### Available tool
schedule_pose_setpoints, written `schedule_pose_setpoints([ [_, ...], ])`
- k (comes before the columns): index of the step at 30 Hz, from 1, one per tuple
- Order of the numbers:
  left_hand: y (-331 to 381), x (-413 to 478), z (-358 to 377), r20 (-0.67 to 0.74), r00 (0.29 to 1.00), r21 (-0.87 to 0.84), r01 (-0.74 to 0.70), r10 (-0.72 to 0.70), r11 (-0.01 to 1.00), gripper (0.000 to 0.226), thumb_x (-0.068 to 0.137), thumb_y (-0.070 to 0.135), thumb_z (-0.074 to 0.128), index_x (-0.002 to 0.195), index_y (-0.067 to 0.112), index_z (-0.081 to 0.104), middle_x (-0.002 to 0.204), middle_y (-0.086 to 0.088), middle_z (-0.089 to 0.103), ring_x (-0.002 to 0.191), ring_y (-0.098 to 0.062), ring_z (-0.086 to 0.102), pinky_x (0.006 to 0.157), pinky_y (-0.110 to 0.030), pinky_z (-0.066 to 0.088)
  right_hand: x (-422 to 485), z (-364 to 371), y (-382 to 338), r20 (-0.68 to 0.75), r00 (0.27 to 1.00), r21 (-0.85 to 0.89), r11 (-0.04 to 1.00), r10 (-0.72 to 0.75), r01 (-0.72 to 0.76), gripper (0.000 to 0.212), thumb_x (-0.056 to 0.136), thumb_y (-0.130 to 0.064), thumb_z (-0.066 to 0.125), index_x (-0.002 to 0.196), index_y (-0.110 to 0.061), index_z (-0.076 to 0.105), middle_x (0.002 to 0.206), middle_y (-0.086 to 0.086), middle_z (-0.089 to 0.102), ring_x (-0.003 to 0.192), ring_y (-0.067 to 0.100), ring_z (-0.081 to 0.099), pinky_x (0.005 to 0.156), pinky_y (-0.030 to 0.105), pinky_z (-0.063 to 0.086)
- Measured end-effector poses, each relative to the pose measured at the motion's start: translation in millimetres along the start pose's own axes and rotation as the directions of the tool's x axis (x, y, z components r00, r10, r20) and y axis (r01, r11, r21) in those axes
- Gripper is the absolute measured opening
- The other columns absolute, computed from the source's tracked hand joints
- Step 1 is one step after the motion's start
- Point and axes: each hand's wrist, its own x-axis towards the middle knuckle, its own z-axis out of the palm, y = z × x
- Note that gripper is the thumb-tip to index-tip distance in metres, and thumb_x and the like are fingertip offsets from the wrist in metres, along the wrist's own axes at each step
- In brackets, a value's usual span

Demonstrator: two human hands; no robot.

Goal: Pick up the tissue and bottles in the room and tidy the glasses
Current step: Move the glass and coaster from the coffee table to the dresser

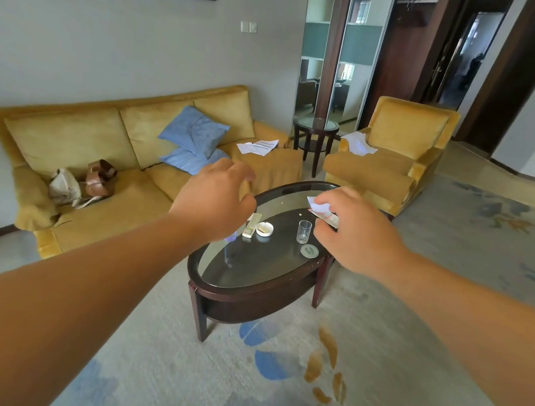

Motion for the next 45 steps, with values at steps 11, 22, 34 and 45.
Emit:
schedule_pose_setpoints([
  [11,-28.2,182.6,128.9,0.063,0.994,-0.133,-0.079,0.088,0.988,0.037,0.086,0.024,0.052,0.122,0.021,0.056,0.121,-0.005,0.056,0.106,-0.027,0.053,0.083,-0.038,0.047,147.0,49.9,112.5,-0.022,0.989,-0.052,0.988,0.144,-0.145,0.032,0.088,-0.031,0.054,0.12,-0.026,0.054,0.121,-0.006,0.052,0.104,0.017,0.056,0.078,0.035,0.048],
  [22,-37.0,312.7,255.7,0.218,0.967,-0.183,-0.094,0.134,0.979,0.038,0.088,0.028,0.052,0.125,0.023,0.053,0.12,-0.006,0.058,0.104,-0.027,0.055,0.078,-0.034,0.045,258.7,97.9,214.4,0.06,0.962,-0.056,0.963,0.268,-0.265,0.037,0.089,-0.026,0.054,0.126,-0.024,0.051,0.128,-0.006,0.047,0.112,0.017,0.052,0.08,0.03,0.042],
  [34,-40.2,389.8,434.4,0.471,0.881,-0.137,0.106,-0.029,0.985,0.037,0.09,0.03,0.052,0.127,0.025,0.051,0.125,0.0,0.053,0.113,-0.021,0.052,0.093,-0.037,0.043,349.8,185.3,370.8,0.27,0.922,0.02,0.955,0.279,-0.295,0.038,0.09,-0.029,0.053,0.127,-0.022,0.05,0.128,-0.006,0.048,0.081,0.009,0.041,0.071,0.023,0.031],
  [45,-85.9,386.9,552.6,0.651,0.748,-0.102,0.253,-0.128,0.962,0.052,0.088,0.035,0.055,0.137,0.024,0.04,0.134,-0.002,0.049,0.112,-0.022,0.053,0.094,-0.036,0.042,370.0,294.0,441.0,0.446,0.834,0.023,0.928,0.325,-0.373,0.039,0.089,-0.03,0.053,0.127,-0.022,0.051,0.125,-0.005,0.05,0.093,0.018,0.058,0.078,0.027,0.04],
])
